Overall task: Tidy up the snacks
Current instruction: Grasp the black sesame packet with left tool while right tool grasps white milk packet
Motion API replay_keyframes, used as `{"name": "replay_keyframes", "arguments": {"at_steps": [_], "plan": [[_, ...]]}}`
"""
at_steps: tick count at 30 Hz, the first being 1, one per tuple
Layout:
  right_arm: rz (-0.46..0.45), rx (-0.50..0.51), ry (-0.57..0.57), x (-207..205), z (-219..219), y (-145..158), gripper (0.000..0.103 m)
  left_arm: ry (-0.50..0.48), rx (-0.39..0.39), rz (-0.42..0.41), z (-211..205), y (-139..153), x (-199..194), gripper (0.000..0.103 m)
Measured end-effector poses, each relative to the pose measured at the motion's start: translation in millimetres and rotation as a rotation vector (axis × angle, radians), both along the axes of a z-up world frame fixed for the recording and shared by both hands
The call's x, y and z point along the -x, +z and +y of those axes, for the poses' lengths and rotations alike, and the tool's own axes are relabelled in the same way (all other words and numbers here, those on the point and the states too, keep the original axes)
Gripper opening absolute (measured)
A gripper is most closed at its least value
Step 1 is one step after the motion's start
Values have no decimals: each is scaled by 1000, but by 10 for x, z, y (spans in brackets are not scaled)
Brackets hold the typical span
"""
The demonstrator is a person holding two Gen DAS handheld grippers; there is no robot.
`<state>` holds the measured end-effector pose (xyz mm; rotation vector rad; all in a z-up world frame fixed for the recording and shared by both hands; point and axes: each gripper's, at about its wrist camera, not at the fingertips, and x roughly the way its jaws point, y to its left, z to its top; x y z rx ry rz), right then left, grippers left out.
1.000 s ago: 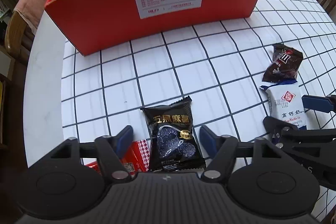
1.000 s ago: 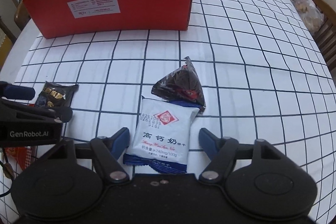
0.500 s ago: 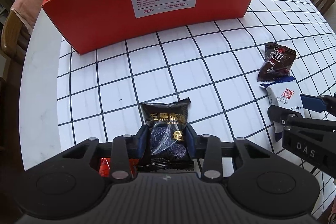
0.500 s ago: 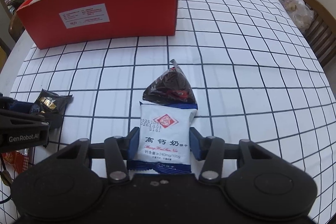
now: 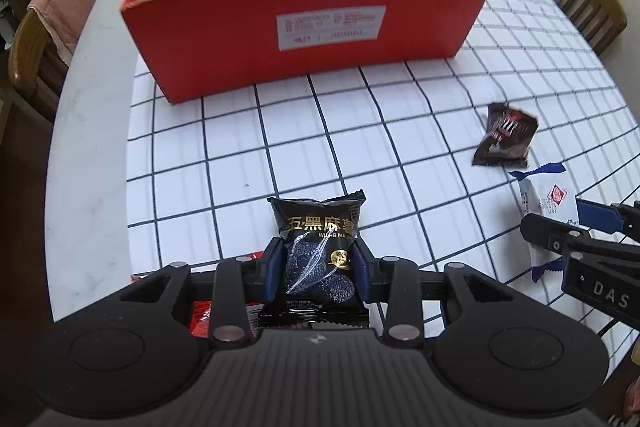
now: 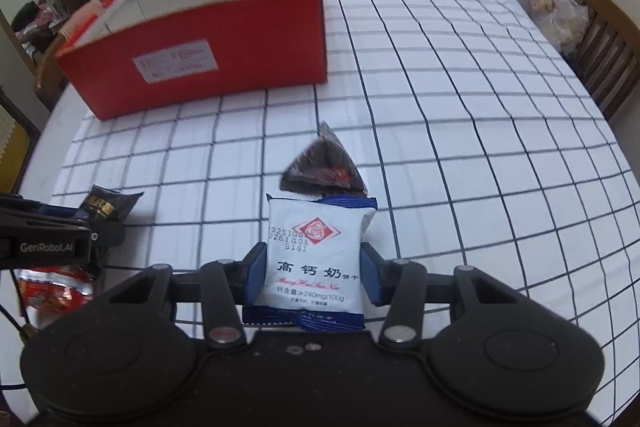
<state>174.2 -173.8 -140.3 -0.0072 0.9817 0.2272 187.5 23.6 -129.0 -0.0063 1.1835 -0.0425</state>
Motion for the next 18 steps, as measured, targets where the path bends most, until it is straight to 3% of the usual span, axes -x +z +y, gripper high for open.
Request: {"name": "replay_keyframes", "arguments": {"at_steps": [10, 18], "plan": [[-91, -60, 54, -60, 89, 511, 47, 41, 34, -104, 156, 456, -47, 36], [-193, -36, 103, -302, 167, 891, 47, 58, 55, -196, 239, 858, -237, 36]]}}
